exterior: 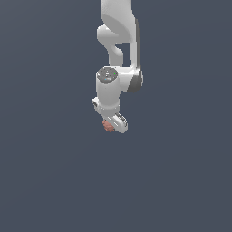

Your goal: Pick up the object and move it to a goal position.

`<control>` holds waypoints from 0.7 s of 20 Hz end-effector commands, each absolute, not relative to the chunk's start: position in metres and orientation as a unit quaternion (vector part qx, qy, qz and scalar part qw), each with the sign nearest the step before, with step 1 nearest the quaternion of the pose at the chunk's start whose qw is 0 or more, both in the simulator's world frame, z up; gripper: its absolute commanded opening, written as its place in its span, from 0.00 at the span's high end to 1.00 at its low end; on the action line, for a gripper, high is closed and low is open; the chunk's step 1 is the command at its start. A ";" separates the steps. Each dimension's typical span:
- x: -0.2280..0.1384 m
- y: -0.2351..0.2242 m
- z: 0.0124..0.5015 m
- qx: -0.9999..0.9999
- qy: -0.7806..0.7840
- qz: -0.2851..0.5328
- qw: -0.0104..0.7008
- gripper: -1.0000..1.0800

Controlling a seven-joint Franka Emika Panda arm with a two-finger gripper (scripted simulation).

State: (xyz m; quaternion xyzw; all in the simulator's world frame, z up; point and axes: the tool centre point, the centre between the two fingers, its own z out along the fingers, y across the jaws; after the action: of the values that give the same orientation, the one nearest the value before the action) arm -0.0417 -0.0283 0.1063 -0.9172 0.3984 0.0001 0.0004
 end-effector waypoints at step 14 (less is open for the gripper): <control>-0.053 -0.068 0.275 -0.917 0.399 0.000 0.000 1.00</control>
State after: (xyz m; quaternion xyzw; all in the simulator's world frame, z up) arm -0.0513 -0.0643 0.2584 -0.9168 0.3994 -0.0005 0.0004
